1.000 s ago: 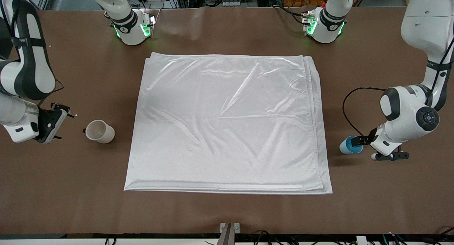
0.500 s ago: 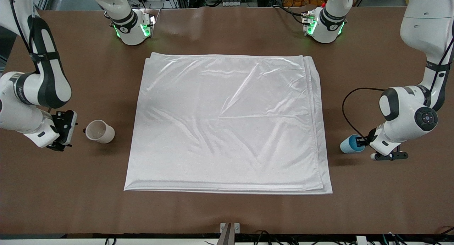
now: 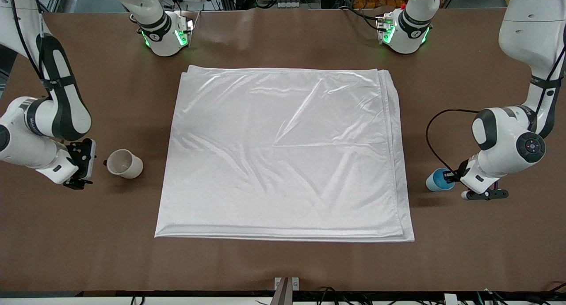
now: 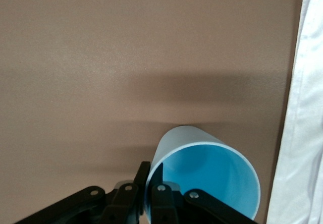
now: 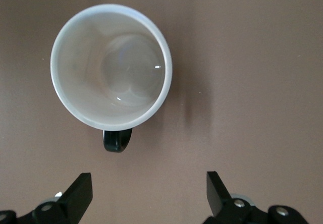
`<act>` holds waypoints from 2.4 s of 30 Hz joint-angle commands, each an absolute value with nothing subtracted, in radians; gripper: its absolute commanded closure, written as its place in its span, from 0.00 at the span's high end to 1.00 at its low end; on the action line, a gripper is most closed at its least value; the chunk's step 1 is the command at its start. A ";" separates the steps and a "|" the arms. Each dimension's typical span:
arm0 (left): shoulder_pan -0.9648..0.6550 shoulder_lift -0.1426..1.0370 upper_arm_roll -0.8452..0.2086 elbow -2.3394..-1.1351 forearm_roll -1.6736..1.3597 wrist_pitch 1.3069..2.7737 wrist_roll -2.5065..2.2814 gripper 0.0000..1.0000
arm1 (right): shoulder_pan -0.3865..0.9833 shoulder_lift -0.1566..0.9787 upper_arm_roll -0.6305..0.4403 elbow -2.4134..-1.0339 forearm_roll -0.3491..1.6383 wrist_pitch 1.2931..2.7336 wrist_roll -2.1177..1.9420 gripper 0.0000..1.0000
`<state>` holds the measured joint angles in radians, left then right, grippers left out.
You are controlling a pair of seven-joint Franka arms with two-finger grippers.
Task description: Place blue cup into white mug on cloth
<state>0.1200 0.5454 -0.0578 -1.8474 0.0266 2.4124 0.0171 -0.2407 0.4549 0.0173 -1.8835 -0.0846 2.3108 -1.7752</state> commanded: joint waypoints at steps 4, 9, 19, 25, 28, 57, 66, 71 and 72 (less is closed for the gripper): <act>0.117 0.506 -0.055 -1.862 0.017 2.418 0.040 0.00 | -0.272 0.451 0.032 -1.956 -0.094 2.393 -1.827 1.00; 0.100 0.462 -0.061 -1.853 0.017 2.376 0.028 0.00 | -0.270 0.451 0.032 -2.000 -0.091 2.433 -1.829 1.00; 0.052 0.394 -0.063 -1.813 0.017 2.280 -0.002 0.00 | -0.279 0.451 0.035 -2.082 -0.066 2.523 -1.830 1.00; 0.046 0.364 -0.074 -1.778 0.015 2.214 -0.017 0.00 | -0.282 0.457 0.035 -2.085 -0.051 2.531 -1.830 1.00; 0.044 0.351 -0.080 -1.775 0.015 2.201 -0.055 0.00 | -0.281 0.456 0.035 -2.100 -0.040 2.534 -1.830 0.93; 0.028 0.314 -0.126 -1.513 0.043 1.890 -0.051 0.00 | -0.272 0.405 0.084 -2.088 0.066 2.537 -1.839 0.01; 0.031 0.310 -0.143 -1.509 0.034 1.881 -0.051 0.00 | -0.267 0.377 0.184 -2.079 0.067 2.536 -1.766 0.00; 0.029 0.308 -0.144 -1.509 0.032 1.879 -0.052 0.00 | -0.249 0.377 0.241 -2.069 0.066 2.534 -1.671 0.00; 0.031 0.305 -0.144 -1.511 0.032 1.878 -0.052 0.00 | -0.239 0.377 0.248 -2.066 0.066 2.531 -1.657 0.00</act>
